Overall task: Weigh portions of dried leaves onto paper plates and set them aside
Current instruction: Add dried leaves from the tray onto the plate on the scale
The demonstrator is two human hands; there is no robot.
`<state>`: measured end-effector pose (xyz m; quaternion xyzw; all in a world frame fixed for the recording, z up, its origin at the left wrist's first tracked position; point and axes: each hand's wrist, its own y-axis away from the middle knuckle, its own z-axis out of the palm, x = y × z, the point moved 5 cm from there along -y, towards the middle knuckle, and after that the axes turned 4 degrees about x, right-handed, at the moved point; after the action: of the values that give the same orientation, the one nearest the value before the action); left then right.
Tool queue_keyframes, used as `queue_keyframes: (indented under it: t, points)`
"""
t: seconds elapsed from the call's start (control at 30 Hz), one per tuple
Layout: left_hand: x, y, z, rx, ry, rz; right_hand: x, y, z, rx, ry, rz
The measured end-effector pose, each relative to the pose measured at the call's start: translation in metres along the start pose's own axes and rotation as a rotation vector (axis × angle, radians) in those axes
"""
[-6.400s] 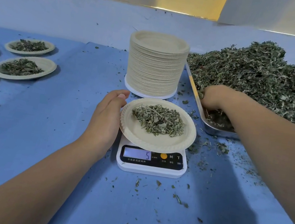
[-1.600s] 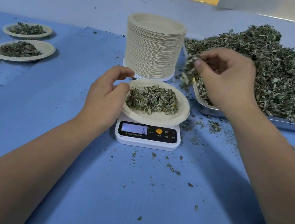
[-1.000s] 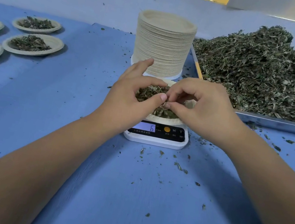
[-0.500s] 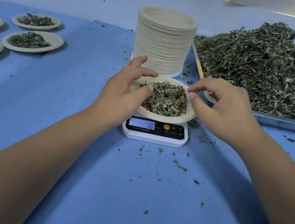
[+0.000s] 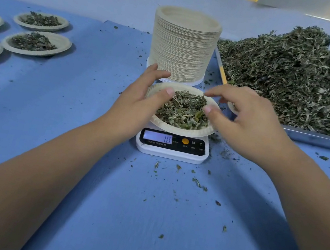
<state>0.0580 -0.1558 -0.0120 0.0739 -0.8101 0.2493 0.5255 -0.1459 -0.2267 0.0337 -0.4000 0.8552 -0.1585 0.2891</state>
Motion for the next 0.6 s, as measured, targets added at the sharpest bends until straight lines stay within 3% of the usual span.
queue_keyframes:
  t: [0.27,0.6]
  points:
    - [-0.004,-0.001,-0.002,-0.003,0.035,-0.022,-0.030,-0.035,0.025,-0.363,0.118,-0.070]
    - [-0.004,-0.002,-0.003,0.033,0.071,-0.052,-0.032,-0.055,-0.004,-0.078,-0.123,0.007]
